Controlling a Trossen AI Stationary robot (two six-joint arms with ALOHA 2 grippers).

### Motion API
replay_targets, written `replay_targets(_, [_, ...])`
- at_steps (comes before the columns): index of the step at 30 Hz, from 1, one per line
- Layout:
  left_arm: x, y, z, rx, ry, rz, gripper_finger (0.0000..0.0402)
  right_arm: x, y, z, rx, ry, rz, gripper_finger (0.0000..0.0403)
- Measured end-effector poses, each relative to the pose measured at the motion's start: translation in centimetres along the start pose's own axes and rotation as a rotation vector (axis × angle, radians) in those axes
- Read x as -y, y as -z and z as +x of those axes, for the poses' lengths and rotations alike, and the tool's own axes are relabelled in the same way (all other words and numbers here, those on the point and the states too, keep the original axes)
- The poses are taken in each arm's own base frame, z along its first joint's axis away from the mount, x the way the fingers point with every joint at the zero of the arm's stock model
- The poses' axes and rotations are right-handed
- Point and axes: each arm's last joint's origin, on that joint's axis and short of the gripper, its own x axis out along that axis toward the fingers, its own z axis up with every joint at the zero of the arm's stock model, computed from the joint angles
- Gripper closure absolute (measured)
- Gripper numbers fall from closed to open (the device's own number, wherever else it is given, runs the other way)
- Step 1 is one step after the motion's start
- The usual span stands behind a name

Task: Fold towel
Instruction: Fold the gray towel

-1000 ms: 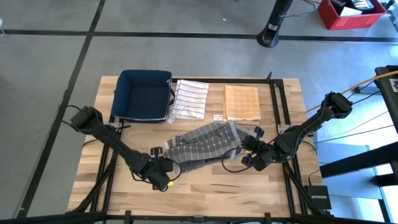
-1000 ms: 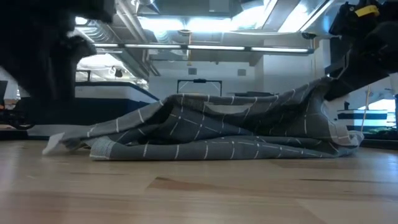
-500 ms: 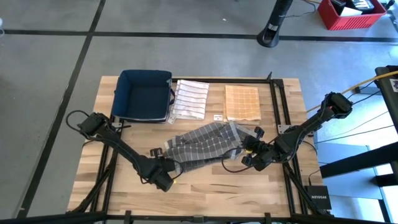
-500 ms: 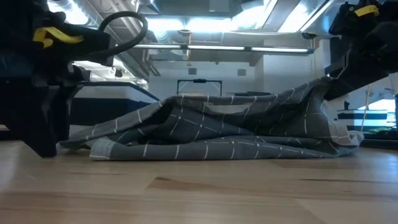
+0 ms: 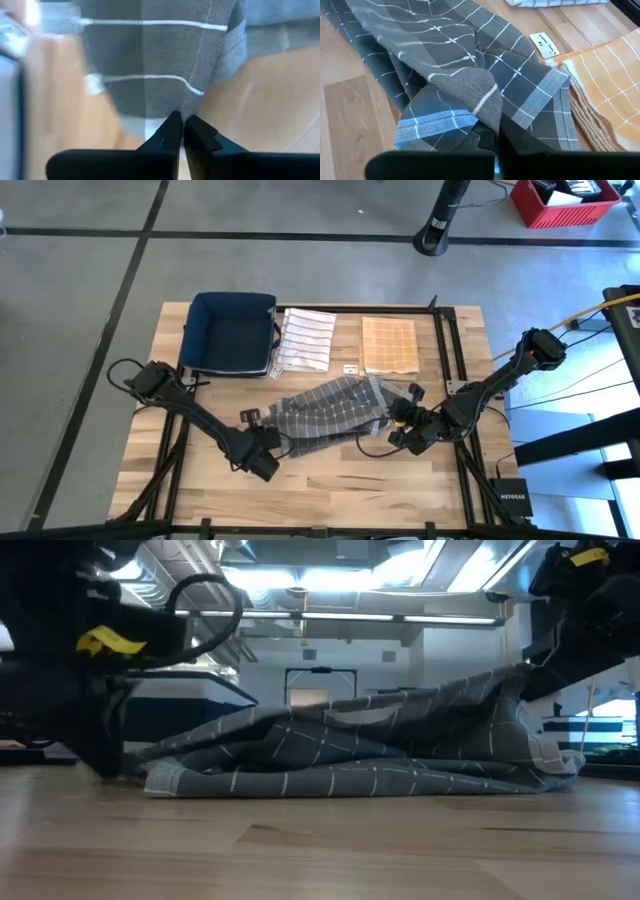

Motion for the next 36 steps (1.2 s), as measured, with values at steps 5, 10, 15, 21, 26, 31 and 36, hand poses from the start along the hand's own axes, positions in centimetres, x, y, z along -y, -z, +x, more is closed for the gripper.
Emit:
replay_targets(5, [-0.8, -0.5, -4.3, 0.031, -0.064, 0.025, 0.0398, -0.8, -1.7, -1.7, 0.028, -0.014, -0.058, 0.0402])
replay_targets(10, [-3.0, -1.1, -11.0, 0.194, -0.109, -0.009, 0.0399, -1.5, -5.2, -5.7, 0.107, -0.002, -0.131, 0.0402])
replay_targets(15, [-6.7, -1.3, -17.1, 0.448, -0.149, -0.081, 0.0398, -1.2, -9.7, -10.2, 0.223, 0.035, -0.189, 0.0402])
replay_targets(21, [-12.8, -0.8, -22.7, 0.744, -0.240, -0.195, 0.0399, 0.8, -15.0, -15.8, 0.401, 0.124, -0.229, 0.0402])
replay_targets(26, [-17.8, 0.3, -26.2, 0.880, -0.294, -0.287, 0.0399, 3.0, -18.4, -19.9, 0.530, 0.206, -0.212, 0.0402])
replay_targets(31, [-21.9, 1.5, -28.7, 0.961, -0.335, -0.355, 0.0400, 5.7, -21.0, -21.9, 0.561, 0.321, -0.210, 0.0402])
replay_targets(36, [-25.2, 2.0, -31.0, 1.019, -0.350, -0.409, 0.0398, 8.7, -23.2, -22.7, 0.546, 0.435, -0.174, 0.0402])
